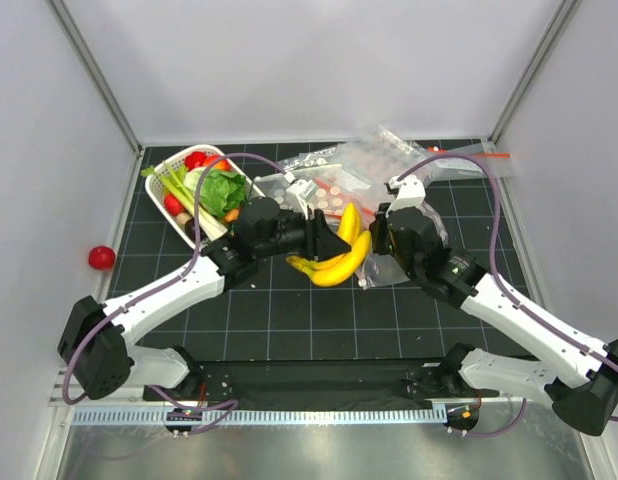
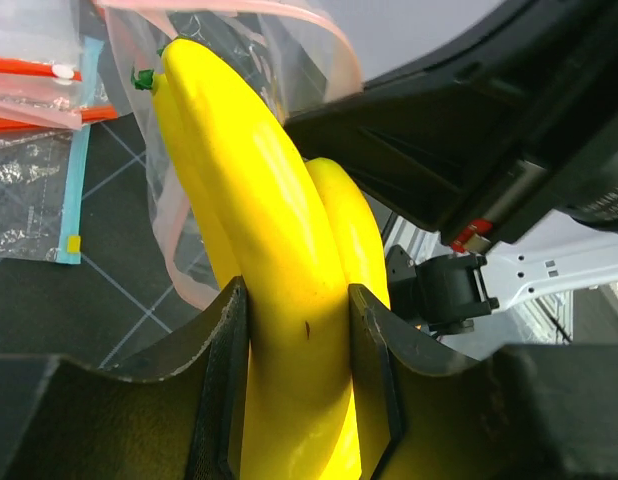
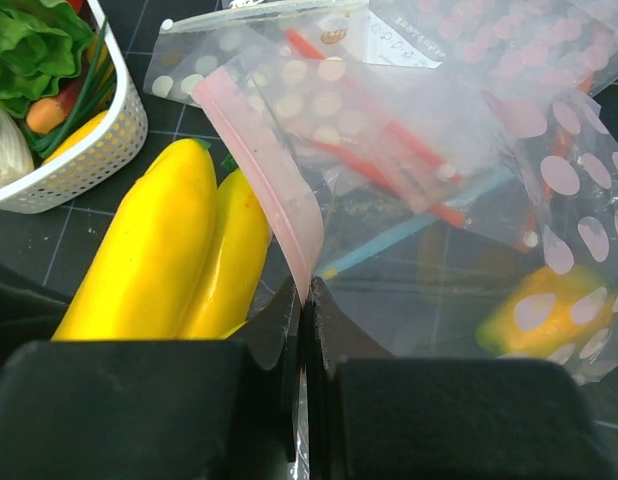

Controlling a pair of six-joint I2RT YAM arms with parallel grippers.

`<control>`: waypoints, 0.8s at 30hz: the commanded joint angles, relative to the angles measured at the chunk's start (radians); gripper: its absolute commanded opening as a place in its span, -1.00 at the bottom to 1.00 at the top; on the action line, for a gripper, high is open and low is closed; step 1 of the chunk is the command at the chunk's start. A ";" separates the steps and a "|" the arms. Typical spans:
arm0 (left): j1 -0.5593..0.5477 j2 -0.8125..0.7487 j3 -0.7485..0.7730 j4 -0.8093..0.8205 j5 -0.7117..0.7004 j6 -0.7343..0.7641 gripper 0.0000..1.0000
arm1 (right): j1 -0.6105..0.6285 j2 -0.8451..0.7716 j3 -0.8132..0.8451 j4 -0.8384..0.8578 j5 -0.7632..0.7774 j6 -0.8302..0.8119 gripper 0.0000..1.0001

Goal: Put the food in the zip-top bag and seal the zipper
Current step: Place the fake fruit in the zipper food storage bag.

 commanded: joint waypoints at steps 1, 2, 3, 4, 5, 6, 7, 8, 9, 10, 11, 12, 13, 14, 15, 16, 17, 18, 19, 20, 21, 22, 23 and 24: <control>-0.010 -0.044 0.024 0.021 0.013 0.073 -0.77 | -0.003 0.015 0.015 0.033 0.032 -0.004 -0.97; -0.010 -0.052 0.021 0.025 0.018 0.075 -0.77 | -0.001 0.017 0.015 0.033 0.037 -0.002 -0.97; -0.010 -0.055 0.018 0.031 0.030 0.075 -0.77 | -0.003 0.017 0.015 0.033 0.040 -0.002 -0.98; -0.012 -0.056 0.018 0.031 0.038 0.070 -0.77 | -0.003 0.014 0.015 0.033 0.038 -0.005 -0.98; -0.012 -0.053 0.019 0.031 0.047 0.069 -0.77 | -0.003 0.009 0.015 0.034 0.040 -0.005 -0.98; -0.010 -0.050 0.024 0.029 0.074 0.066 -0.76 | -0.003 0.006 0.014 0.036 0.040 -0.010 -0.98; -0.012 -0.047 0.025 0.029 0.093 0.066 -0.76 | -0.003 0.001 0.011 0.039 0.040 -0.010 -0.98; -0.013 -0.041 0.033 0.029 0.105 0.064 -0.76 | -0.003 -0.006 0.008 0.041 0.048 -0.013 -0.98; -0.015 -0.035 0.036 0.031 0.125 0.061 -0.76 | -0.004 -0.009 0.008 0.039 0.048 -0.013 -0.98; -0.017 -0.029 0.039 0.029 0.134 0.058 -0.75 | -0.003 -0.012 0.008 0.041 0.045 -0.014 -0.98; -0.017 -0.020 0.051 0.025 0.144 0.055 -0.75 | -0.003 -0.022 0.003 0.042 0.034 -0.014 -0.98; -0.017 -0.001 0.057 0.020 0.156 0.052 -0.75 | -0.003 -0.026 0.000 0.053 0.029 -0.017 -0.98; -0.015 0.006 0.064 0.021 0.186 0.050 -0.76 | -0.003 -0.032 -0.003 0.057 0.029 -0.019 -0.98; -0.017 0.011 0.067 0.031 0.197 0.047 -0.77 | -0.003 -0.038 -0.008 0.057 0.038 -0.019 -0.98; -0.017 0.008 0.062 0.038 0.202 0.041 -0.77 | -0.001 -0.040 -0.006 0.053 0.043 -0.020 -0.98; -0.017 0.002 0.058 0.046 0.208 0.038 -0.77 | -0.003 -0.043 -0.006 0.051 0.045 -0.022 -0.98; -0.017 -0.004 0.056 0.041 0.204 0.040 -0.78 | -0.003 -0.051 -0.008 0.053 0.045 -0.023 -0.98; -0.017 -0.018 0.056 0.037 0.205 0.047 -0.78 | -0.003 -0.052 -0.009 0.057 0.045 -0.028 -0.98; -0.017 -0.027 0.057 0.032 0.211 0.053 -0.78 | -0.001 -0.055 -0.012 0.054 0.048 -0.028 -0.98; -0.017 -0.036 0.050 0.034 0.214 0.055 -0.78 | -0.003 -0.057 -0.012 0.054 0.052 -0.028 -0.98; -0.017 -0.055 0.047 0.040 0.220 0.055 -0.78 | -0.003 -0.058 -0.012 0.053 0.052 -0.028 -0.98; -0.015 -0.061 0.042 0.048 0.234 0.049 -0.78 | -0.003 -0.058 -0.011 0.053 0.051 -0.028 -0.98; -0.017 -0.069 0.036 0.069 0.239 0.044 -0.78 | -0.003 -0.060 -0.011 0.053 0.049 -0.028 -0.98; -0.017 -0.070 0.028 0.075 0.243 0.037 -0.78 | -0.003 -0.063 -0.011 0.053 0.038 -0.030 -0.98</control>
